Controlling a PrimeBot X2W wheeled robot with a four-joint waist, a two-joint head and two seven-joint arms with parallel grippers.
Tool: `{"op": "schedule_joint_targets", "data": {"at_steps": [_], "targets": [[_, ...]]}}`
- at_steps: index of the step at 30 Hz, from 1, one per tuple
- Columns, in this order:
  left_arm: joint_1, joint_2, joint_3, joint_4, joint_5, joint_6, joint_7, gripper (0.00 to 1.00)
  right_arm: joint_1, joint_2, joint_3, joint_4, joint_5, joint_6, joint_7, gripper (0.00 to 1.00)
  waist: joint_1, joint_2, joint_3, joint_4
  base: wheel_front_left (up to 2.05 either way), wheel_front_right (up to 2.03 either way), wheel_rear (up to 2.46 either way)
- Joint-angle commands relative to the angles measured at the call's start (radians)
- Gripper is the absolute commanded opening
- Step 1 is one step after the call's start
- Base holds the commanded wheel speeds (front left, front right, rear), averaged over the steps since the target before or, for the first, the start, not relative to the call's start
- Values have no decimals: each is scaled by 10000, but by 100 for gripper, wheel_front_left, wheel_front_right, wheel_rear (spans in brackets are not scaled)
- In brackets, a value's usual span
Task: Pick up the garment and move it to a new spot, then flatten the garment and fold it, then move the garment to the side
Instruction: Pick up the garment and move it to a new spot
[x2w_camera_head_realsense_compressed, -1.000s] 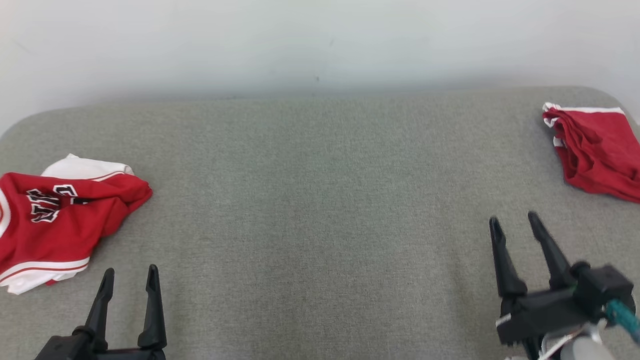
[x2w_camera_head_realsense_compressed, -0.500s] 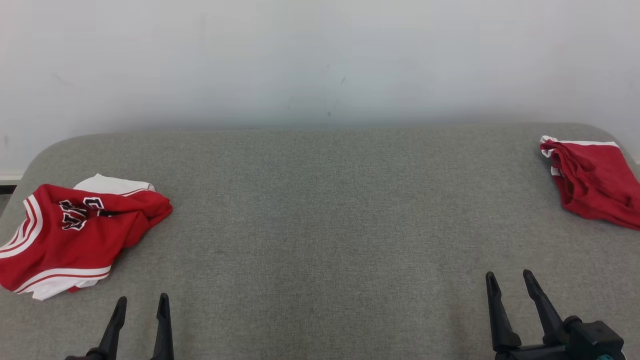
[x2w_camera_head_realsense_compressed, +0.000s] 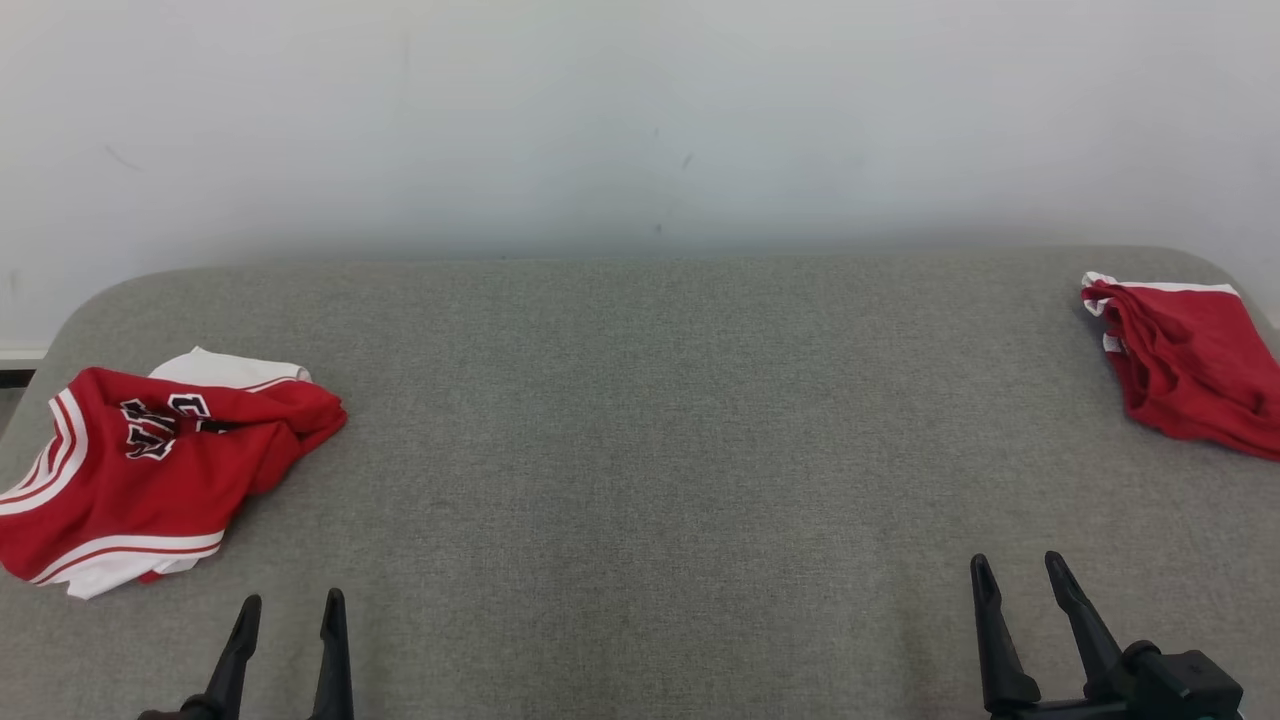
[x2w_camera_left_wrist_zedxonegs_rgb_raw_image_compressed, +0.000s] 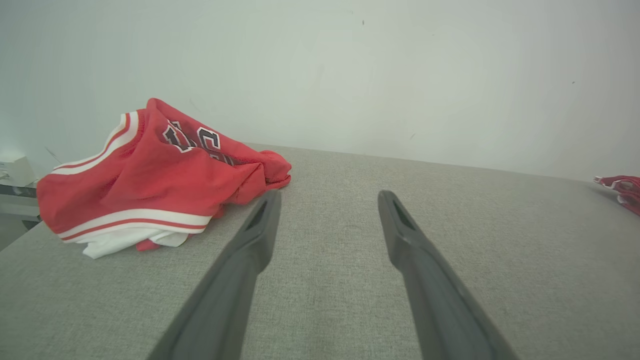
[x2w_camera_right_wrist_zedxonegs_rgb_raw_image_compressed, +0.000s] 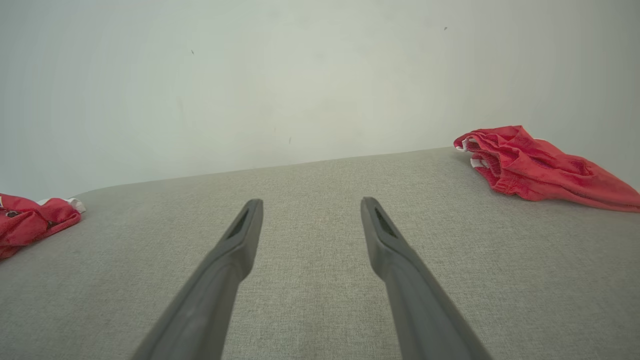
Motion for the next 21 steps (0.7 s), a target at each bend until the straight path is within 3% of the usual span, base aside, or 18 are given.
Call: {"op": "schedule_joint_targets", "data": {"at_steps": [1,8,21], "targets": [[-111,-2,5,35,119,20,-1,100,61,43,-15,27,-25,-28,-9,100,0,0,3,93,0,0,0],[-274,99,73,73,167,18,-1,100,77,147,56,64,21,-28,-8,100,0,0,92,993,0,0,0],[-686,206,193,421,173,44,-1,100,44,206,-68,154,-125,-26,-8,100,0,0,257,4224,0,0,0]]}}
